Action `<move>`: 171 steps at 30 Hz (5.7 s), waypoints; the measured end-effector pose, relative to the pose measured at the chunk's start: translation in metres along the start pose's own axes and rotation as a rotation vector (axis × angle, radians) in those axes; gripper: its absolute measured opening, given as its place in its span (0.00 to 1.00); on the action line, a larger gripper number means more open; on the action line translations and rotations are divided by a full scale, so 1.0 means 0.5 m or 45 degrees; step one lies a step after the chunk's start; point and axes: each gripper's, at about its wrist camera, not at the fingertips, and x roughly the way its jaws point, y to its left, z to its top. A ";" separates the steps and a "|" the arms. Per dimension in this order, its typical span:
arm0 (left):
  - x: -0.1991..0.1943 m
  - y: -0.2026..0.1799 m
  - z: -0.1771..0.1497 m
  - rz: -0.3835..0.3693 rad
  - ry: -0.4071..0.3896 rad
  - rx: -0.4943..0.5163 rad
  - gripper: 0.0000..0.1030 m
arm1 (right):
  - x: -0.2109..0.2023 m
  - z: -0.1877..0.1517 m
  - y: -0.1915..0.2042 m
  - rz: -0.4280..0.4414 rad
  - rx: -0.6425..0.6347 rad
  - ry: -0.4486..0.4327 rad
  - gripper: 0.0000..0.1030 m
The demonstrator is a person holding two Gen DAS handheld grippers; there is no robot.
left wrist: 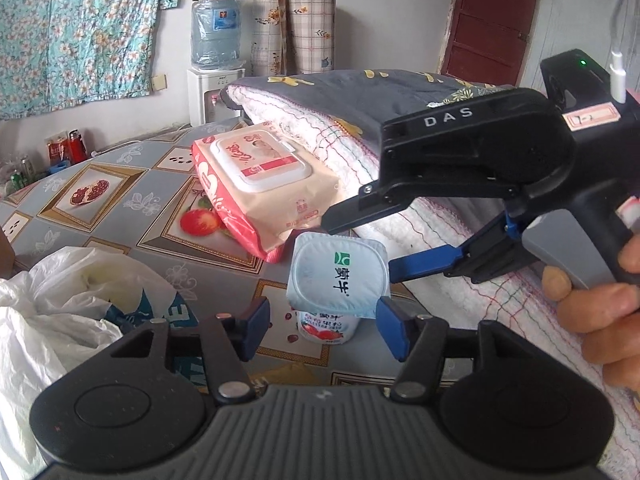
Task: Organize soft objects
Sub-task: 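Lift the yogurt cup off the bed with the right tool, then carry the yogurt cup into the cardboard box and open the right tool, then reach the right tool to the green floral scrunchie on the mat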
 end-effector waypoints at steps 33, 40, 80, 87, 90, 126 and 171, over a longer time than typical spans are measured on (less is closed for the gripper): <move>-0.002 -0.035 0.017 0.086 -0.103 0.092 0.61 | -0.031 -0.027 0.010 0.092 -0.058 -0.005 0.20; -0.083 -0.020 0.030 0.100 -0.179 0.054 0.61 | -0.087 -0.050 0.075 0.141 -0.129 -0.037 0.20; -0.526 0.605 -0.238 0.781 -0.031 -0.584 0.61 | 0.448 -0.516 0.773 0.327 -0.576 0.817 0.20; -0.519 0.613 -0.256 0.698 0.022 -0.608 0.61 | 0.468 -0.514 0.760 0.274 -0.580 0.849 0.21; -0.511 0.611 -0.256 0.664 0.039 -0.628 0.61 | 0.461 -0.512 0.755 0.254 -0.601 0.839 0.22; -0.567 0.517 -0.227 0.603 -0.091 -0.541 0.69 | 0.316 -0.455 0.726 0.419 -0.645 0.584 0.55; -0.130 0.047 0.032 -0.108 0.186 0.701 0.81 | -0.069 -0.315 0.174 -0.435 -1.233 0.123 0.83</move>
